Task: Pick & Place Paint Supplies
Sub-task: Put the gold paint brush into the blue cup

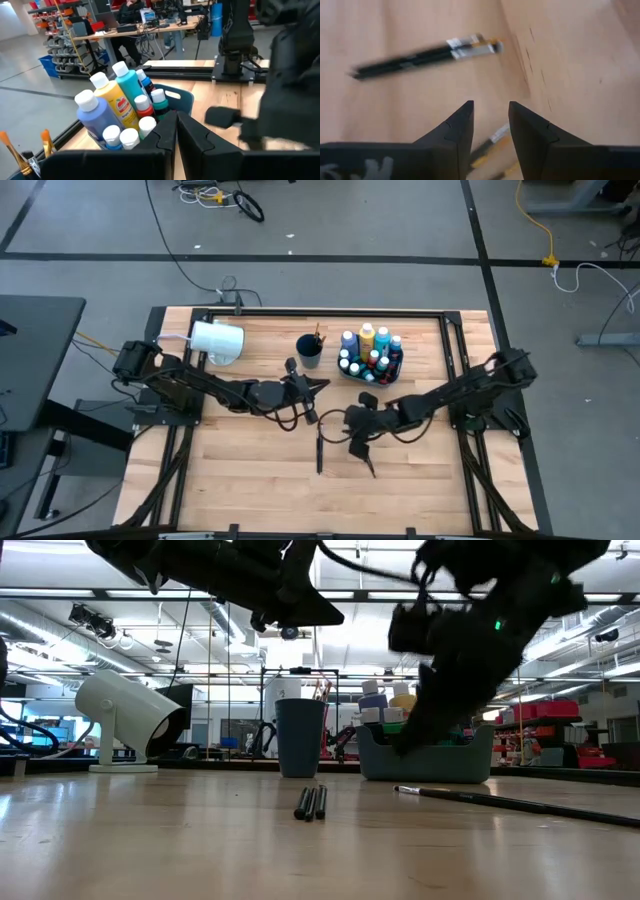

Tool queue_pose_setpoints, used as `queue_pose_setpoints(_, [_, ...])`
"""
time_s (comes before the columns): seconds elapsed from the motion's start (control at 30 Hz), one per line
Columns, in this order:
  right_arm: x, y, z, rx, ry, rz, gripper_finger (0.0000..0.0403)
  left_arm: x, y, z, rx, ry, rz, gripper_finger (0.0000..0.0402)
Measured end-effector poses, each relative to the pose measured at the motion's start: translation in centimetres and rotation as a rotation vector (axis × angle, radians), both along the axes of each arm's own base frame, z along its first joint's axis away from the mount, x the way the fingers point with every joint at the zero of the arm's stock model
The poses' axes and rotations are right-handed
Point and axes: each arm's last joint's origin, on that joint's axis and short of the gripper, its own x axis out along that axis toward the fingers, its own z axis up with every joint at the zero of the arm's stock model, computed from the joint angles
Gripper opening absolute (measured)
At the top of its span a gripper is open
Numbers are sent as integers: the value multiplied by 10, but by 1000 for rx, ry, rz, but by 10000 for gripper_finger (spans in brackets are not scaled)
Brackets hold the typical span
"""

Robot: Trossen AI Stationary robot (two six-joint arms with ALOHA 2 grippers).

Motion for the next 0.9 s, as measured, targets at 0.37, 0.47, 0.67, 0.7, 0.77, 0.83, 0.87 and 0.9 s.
queue_pose_setpoints(0.37, [8, -20, -34, -8, 100, -105, 125, 0, 0, 0, -4, 1, 1, 18])
queue_pose_setpoints(0.47, [9, -21, -34, -7, 102, -105, 125, 0, 0, 0, -1, 3, 1, 18])
queue_pose_setpoints(0.67, [8, -21, -34, -4, 105, -102, 105, 0, 0, 0, 1, 4, 0, 17])
queue_pose_setpoints(0.7, [8, -21, -34, 0, 106, -99, 98, 0, 0, 0, 1, 4, 0, 17])
queue_pose_setpoints(0.77, [8, -21, -32, 18, 109, -83, 87, 0, 0, 0, 2, 5, 0, 17])
queue_pose_setpoints(0.83, [8, -21, -29, 31, 110, -69, 80, 0, 0, 0, 2, 5, 0, 17])
queue_pose_setpoints(0.87, [7, -20, -25, 42, 105, -58, 79, 0, 0, 0, 2, 5, 0, 17])
queue_pose_setpoints(0.9, [7, -19, -19, 45, 89, -51, 78, 0, 0, 0, 2, 4, 0, 17])
